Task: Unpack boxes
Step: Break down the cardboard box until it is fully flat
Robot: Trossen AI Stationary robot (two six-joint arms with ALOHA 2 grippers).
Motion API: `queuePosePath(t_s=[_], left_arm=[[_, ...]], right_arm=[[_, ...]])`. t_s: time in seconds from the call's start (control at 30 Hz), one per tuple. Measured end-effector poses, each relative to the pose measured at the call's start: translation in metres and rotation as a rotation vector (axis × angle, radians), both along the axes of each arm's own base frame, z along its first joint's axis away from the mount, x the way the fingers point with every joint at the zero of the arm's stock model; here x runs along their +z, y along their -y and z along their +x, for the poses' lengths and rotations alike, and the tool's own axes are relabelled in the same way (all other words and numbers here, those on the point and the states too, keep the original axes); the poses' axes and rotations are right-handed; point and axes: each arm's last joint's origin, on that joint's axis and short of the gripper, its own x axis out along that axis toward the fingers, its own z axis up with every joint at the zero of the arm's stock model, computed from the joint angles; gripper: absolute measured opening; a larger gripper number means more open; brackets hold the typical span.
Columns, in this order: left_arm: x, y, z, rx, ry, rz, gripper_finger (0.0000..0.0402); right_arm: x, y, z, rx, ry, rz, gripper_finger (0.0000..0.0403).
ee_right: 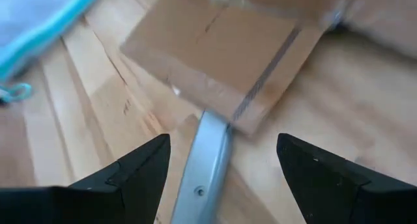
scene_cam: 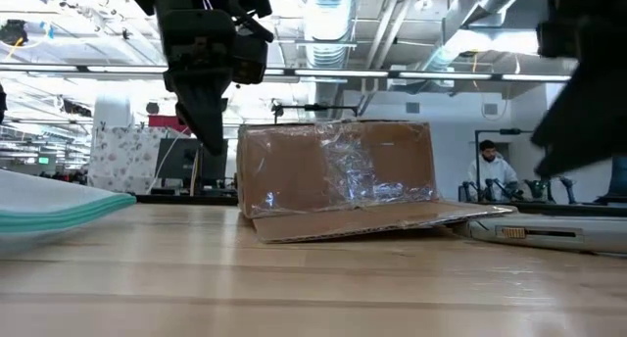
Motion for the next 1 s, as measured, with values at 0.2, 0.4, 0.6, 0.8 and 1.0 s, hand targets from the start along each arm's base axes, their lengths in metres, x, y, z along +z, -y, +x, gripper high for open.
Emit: queuePosePath(t_s=[0.2,0.4,0.6,0.8,1.0], left_arm=[[-0.001,0.0,-0.002,-0.001,-0.023,0.0,0.0081],[-0.002,0.0,-0.004,-0.001,-0.041,0.0,0.0081],[-0.002,0.0,-0.004,-0.001,-0.041,-0.001,0.0081],[-0.002,0.0,-0.004,0.0,-0.042,-0.001,0.0081],[-0.002,0.0,-0.004,0.0,-0.041,-0.001,0.0081]], right_arm=[[-0.037,-0.023,0.012,-0.028,-0.03,0.016,0.0276],[-0.063,-0.036,0.01,-0.048,-0.012,-0.012,0.0276],[-0.08,-0.036,0.011,0.013,-0.056,-0.135,0.0268],[-0.082,-0.032,0.008,0.037,-0.108,-0.203,0.0177],[-0.082,-0.031,0.008,0.033,-0.106,-0.207,0.0123]])
